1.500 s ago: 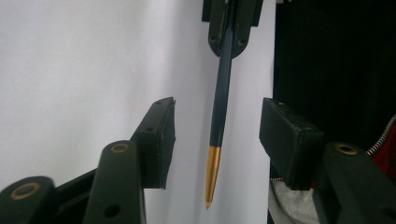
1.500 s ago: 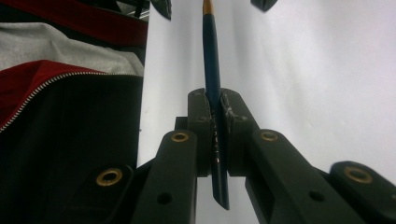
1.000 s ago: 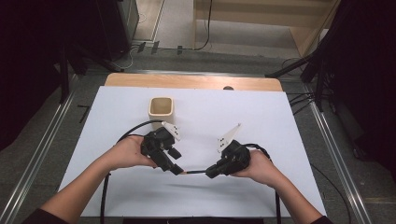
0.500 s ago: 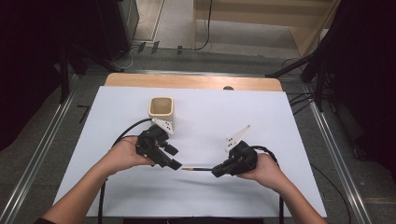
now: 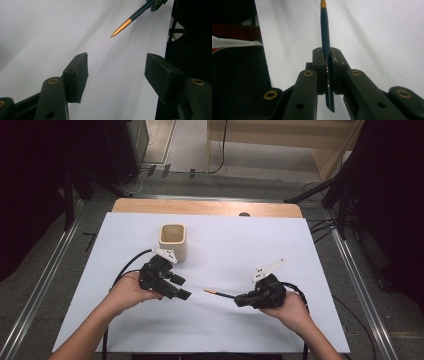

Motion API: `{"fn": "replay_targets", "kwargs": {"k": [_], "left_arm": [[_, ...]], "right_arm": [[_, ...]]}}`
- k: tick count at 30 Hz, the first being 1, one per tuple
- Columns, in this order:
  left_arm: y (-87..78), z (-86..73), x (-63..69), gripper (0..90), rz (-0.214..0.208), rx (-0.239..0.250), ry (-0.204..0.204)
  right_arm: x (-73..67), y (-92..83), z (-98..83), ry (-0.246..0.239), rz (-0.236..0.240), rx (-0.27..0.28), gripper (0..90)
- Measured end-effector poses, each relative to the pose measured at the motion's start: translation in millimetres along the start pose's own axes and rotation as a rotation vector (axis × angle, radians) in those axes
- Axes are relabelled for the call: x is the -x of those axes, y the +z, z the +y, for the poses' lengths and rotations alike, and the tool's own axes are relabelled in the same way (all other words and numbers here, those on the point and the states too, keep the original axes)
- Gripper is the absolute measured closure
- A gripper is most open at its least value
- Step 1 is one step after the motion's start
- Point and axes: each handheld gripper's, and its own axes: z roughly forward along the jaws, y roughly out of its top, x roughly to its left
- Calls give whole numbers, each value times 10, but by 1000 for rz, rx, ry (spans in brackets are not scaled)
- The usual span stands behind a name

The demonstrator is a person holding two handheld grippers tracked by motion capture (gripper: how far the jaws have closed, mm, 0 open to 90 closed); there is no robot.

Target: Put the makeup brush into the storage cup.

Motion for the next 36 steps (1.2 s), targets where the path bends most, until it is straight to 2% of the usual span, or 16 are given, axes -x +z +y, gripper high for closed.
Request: {"fn": "replay_targets", "kwargs": {"k": [4, 6, 7, 9, 13, 14, 15, 17, 20, 27, 31, 34, 36], "left_arm": [[-18, -33, -11, 359, 7, 33, -21], [-25, -49, -11, 359, 12, 50, -36], [-37, -67, -11, 359, 16, 69, -44], [-41, -76, -11, 359, 18, 81, -49], [-67, -101, -7, 359, 35, 116, -67], [-73, -111, -3, 358, 41, 136, -76], [-73, -111, -3, 356, 41, 136, -76], [-79, -119, 5, 352, 46, 149, -80], [-79, -127, 26, 345, 49, 171, -86], [-61, -139, 60, 340, 59, 192, -99], [-17, -142, 78, 340, 59, 203, -108], [7, -137, 101, 340, 55, 207, -106], [24, -136, 114, 340, 44, 214, -105]], "right_arm": [[-46, 0, -22, 15, -24, 13, 846], [-83, 6, -33, 22, -49, 15, 846], [-118, 11, -44, 41, -67, 21, 846], [-132, 11, -51, 48, -76, 26, 846], [-169, -21, -71, 80, -123, 60, 846], [-187, -32, -74, 105, -137, 82, 846], [-187, -32, -74, 105, -137, 82, 846], [-215, -47, -79, 152, -147, 126, 846], [-251, -36, -86, 176, -163, 152, 846], [-315, -2, -78, 192, -186, 187, 846], [-329, 3, -60, 202, -172, 226, 846], [-313, 22, -66, 230, -135, 273, 846], [-307, 28, -68, 233, -130, 279, 846]]}}
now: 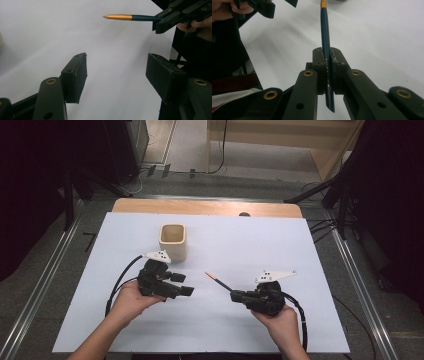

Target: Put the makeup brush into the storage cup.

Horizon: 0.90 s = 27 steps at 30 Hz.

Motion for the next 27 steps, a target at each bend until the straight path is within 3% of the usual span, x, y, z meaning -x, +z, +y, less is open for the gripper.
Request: {"fn": "replay_targets", "kwargs": {"k": [4, 9, 10, 16, 27], "left_arm": [[24, -2, 24, 340, -1, 12, 1], [42, -3, 33, 340, -2, 43, -30], [48, 0, 47, 340, 2, 60, -46], [51, 7, 71, 341, 16, 78, -53], [80, 7, 91, 341, 20, 76, -60]], "right_arm": [[8, 21, -12, 8, -11, 25, 845], [-28, 44, -23, 31, -44, 52, 845], [-60, 56, -23, 53, -62, 72, 845], [-215, 93, -25, 73, -117, 125, 845], [-373, 246, -139, 119, -173, 170, 844]]}}
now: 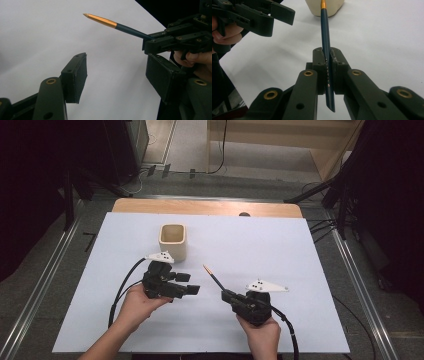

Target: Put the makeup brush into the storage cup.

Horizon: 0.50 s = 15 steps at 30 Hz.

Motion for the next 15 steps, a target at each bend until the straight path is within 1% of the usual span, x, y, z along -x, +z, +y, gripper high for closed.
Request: {"fn": "replay_targets", "kwargs": {"k": [1, 4, 5, 6, 8, 9, 10, 11, 12, 14, 15], "left_arm": [[5, 0, -4, 340, 1, -4, 3], [19, 4, -1, 340, 3, -3, 0], [22, 5, 2, 341, 7, -1, 2], [24, 6, 3, 341, 5, -1, 2], [26, 9, 5, 341, 8, 3, 2], [27, 11, 6, 341, 8, 4, 1], [29, 12, 9, 341, 8, 8, -3], [29, 13, 11, 341, 9, 11, -3], [34, 14, 15, 340, 6, 16, -6], [40, 16, 23, 340, 18, 18, 0], [44, 17, 28, 340, 21, 19, 3]], "right_arm": [[-10, 4, -10, -1, -9, 6, 844], [-19, 7, -29, 6, -10, 19, 844], [-24, 16, -49, 21, -4, 34, 844], [-24, 16, -49, 21, -4, 34, 844], [-21, 32, -87, 47, 3, 53, 844], [-21, 32, -87, 47, 3, 53, 844], [-7, 41, -113, 72, 17, 68, 844], [-7, 41, -113, 72, 17, 68, 844], [2, 45, -126, 85, 23, 76, 844], [26, 53, -166, 108, 24, 105, 844], [26, 53, -166, 108, 24, 105, 844]]}}
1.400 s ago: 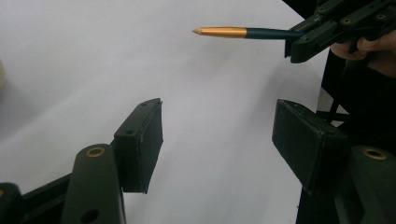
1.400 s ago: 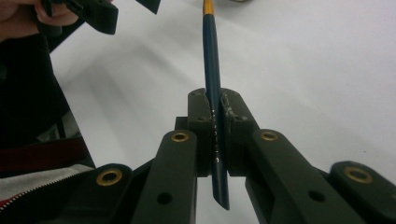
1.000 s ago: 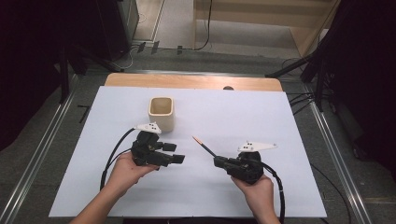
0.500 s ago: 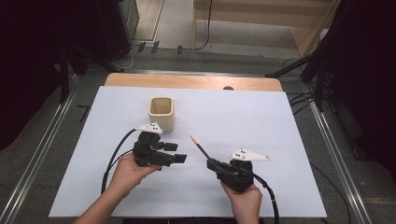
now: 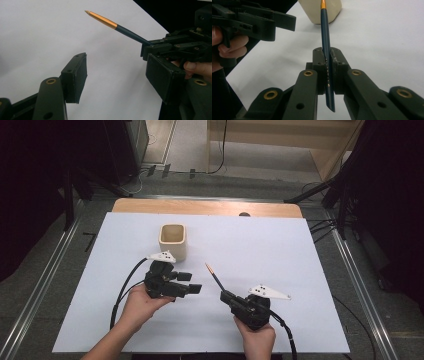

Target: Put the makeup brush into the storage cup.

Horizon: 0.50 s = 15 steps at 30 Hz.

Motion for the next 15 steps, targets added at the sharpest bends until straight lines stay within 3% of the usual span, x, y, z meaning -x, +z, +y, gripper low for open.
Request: {"fn": "replay_targets", "kwargs": {"k": [10, 15], "left_arm": [[22, 15, 20, 342, -18, 29, -13], [25, 26, 18, 343, -26, 42, -23]], "right_arm": [[-24, 69, -120, 57, 17, 77, 844], [1, 111, -157, 121, 69, 93, 845]]}}
